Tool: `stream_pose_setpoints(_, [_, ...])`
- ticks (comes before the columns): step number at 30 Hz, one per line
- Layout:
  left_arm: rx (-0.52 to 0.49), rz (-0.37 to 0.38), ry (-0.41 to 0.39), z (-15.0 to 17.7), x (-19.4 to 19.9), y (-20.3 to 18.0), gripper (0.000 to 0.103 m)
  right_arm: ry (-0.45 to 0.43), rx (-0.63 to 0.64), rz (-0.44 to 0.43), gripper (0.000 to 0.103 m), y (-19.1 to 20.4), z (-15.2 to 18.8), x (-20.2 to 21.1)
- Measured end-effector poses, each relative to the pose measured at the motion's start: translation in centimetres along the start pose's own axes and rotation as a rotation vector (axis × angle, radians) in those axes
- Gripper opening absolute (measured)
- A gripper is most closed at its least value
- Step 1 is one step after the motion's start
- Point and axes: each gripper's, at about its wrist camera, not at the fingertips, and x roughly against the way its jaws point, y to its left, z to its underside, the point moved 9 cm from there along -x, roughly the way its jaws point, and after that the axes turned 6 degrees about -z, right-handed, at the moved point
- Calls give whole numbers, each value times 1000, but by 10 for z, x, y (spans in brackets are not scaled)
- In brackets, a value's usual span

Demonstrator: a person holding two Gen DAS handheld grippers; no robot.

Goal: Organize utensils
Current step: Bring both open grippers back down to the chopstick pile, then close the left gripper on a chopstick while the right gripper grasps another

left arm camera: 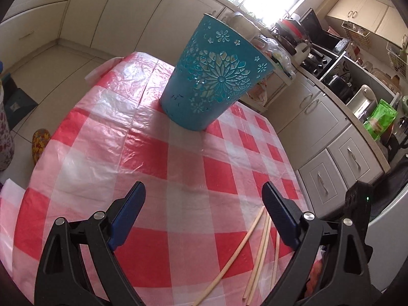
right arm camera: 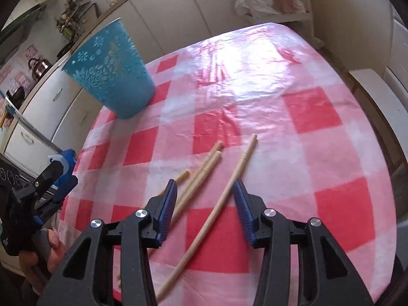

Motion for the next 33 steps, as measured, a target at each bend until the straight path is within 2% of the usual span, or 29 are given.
stream_pose_setpoints(4, [5,-33,31,10,0,10,88,42,68,-87,47,39,-12,-33])
stream_pose_setpoints(8, [-38,-65,66,20,-3,10,88,66,4,-163,47,40,-25,-43])
stream_pose_setpoints(11, [-116,-88,91,23,-9,-1,88,41,-4,-141,47,26,-31,-29])
stream_pose_setpoints(16, [-363,-183,139,21,-34,-29,87,40,64,-46,45,12,-28,-24])
stream_pose_setpoints(18, [-422,-221,156,17,-44,-31,79,45,86,-38,41,14,-28,-27])
stream_pose_setpoints(24, [-428,-220,214,-4,-66,-22,58,39,123,-28,41,25,-36,-40])
stream_pose_setpoints(28, [-507,-225,260,-10,-75,-25,48,39,152,-3,40,27,-43,-47])
stream_pose_setpoints(30, [-558,-231,280,-11,-78,-27,36,37,167,15,39,27,-48,-51])
stream_pose_setpoints(31, [-584,-232,287,-10,-79,-29,34,36,177,26,38,27,-50,-53])
stream_pose_setpoints(33, [-629,-240,300,-9,-81,-33,19,41,200,54,37,26,-54,-58])
